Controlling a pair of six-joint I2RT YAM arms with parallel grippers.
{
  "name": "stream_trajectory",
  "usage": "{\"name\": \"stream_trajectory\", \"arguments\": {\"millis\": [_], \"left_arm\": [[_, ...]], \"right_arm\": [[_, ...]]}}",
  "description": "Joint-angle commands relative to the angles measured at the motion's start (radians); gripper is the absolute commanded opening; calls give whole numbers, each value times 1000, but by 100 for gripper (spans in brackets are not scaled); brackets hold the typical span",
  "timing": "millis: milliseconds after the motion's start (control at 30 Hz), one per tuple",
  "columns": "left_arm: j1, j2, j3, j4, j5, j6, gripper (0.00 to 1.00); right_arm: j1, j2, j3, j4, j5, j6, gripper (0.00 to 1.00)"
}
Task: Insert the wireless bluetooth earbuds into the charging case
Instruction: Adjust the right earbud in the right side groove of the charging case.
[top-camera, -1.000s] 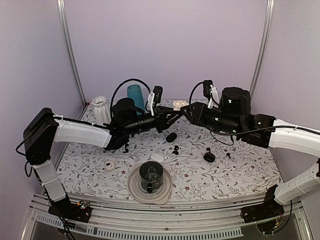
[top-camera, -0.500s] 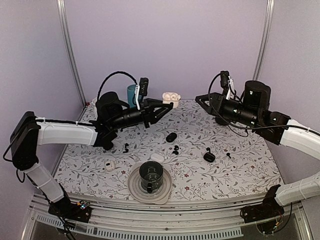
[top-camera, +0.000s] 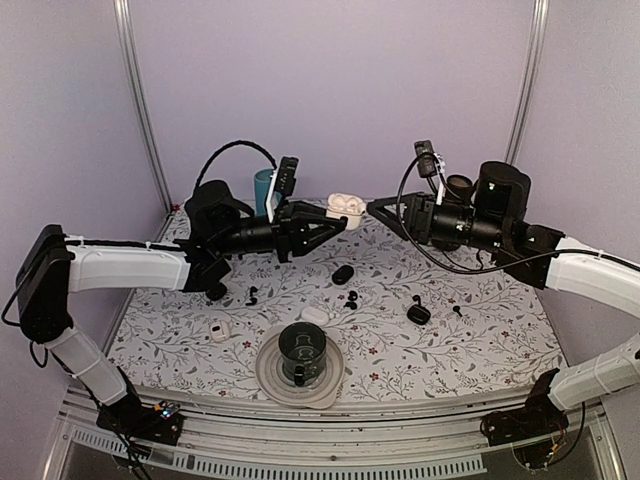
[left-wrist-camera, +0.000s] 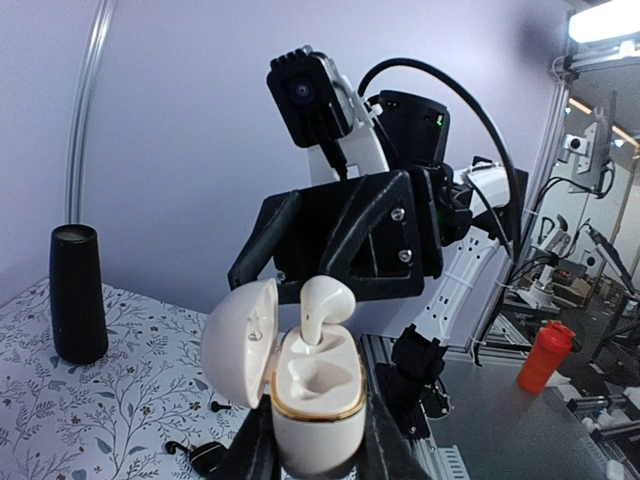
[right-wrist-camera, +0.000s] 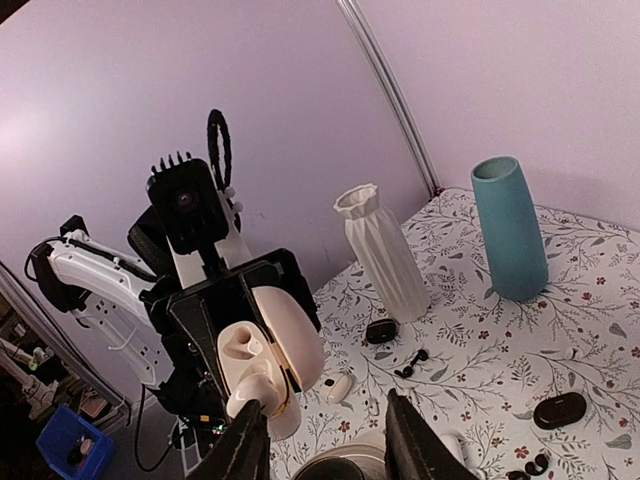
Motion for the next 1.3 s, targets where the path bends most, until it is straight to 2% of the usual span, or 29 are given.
{"name": "stream_trajectory", "arguments": {"millis": [0, 567, 1267], "left_arm": [[14, -27, 11, 54, 74, -41, 0], [14, -11, 34, 84, 122, -96, 0], [1, 5, 55, 43, 132, -61, 0]], "right_arm": [[0, -32, -21, 68, -65, -47, 40], [0, -37, -29, 88, -158, -67, 47], [6, 3, -11, 99, -179, -41, 48]]}}
